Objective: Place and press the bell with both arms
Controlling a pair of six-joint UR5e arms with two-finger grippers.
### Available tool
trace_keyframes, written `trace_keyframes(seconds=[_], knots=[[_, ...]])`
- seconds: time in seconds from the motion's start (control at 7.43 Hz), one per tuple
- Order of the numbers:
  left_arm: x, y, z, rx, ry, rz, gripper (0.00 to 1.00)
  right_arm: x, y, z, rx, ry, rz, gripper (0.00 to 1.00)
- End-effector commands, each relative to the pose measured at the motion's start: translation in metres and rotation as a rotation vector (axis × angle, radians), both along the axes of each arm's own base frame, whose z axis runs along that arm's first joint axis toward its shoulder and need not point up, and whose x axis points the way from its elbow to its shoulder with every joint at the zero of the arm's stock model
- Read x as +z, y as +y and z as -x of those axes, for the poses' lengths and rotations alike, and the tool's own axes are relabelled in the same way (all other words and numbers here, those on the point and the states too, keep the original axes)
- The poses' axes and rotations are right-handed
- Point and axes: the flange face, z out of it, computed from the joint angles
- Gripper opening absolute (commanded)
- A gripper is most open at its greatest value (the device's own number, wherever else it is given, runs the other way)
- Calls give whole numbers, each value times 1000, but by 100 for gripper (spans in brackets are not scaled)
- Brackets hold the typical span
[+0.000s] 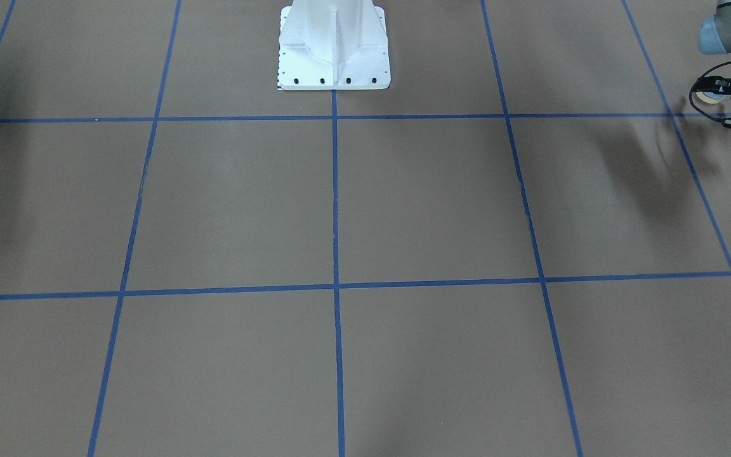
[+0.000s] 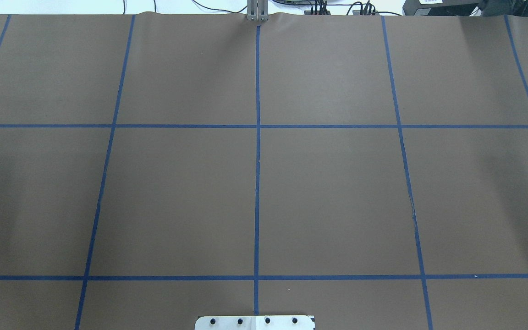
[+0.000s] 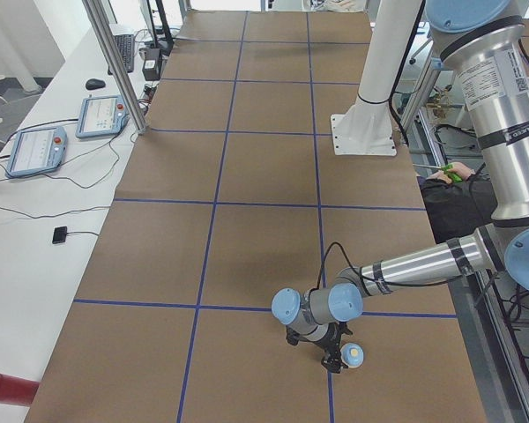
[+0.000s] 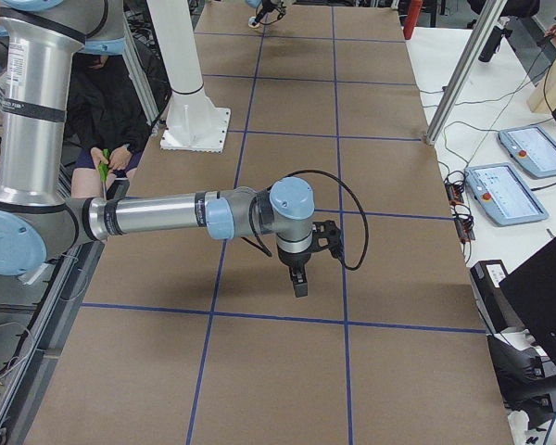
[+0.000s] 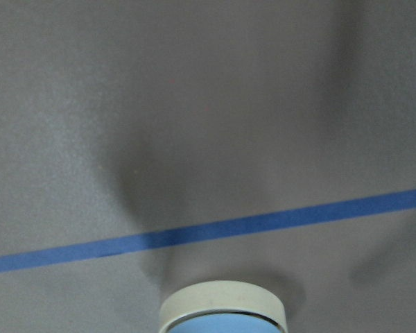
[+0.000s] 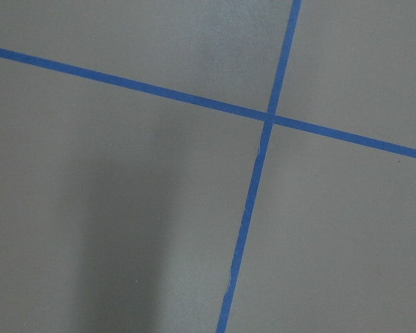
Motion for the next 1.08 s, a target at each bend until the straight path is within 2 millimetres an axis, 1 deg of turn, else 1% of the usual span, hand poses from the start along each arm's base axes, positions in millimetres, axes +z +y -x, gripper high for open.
trace_keyframes(seconds=[0.0, 0.27, 0.4, 0.54, 0.67, 0.81, 0.94], knots=[[14, 6, -1, 13, 6, -9, 100, 0, 0, 0, 0, 0, 0, 100], [13, 5, -2, 15, 6, -11, 100, 0, 1, 0, 0, 0, 0, 100], [13, 5, -2, 15, 8, -15, 92, -2, 0, 0, 1, 0, -2, 100], [11, 3, -3, 14, 18, -33, 61, -2, 0, 0, 1, 0, -2, 100], [7, 0, -5, 14, 27, -53, 25, -2, 0, 0, 1, 0, -2, 100], [1, 0, -5, 16, 32, -62, 2, -2, 0, 0, 1, 0, -2, 100], [-11, 7, -1, 17, 37, -77, 0, -2, 0, 0, 1, 0, -2, 100]])
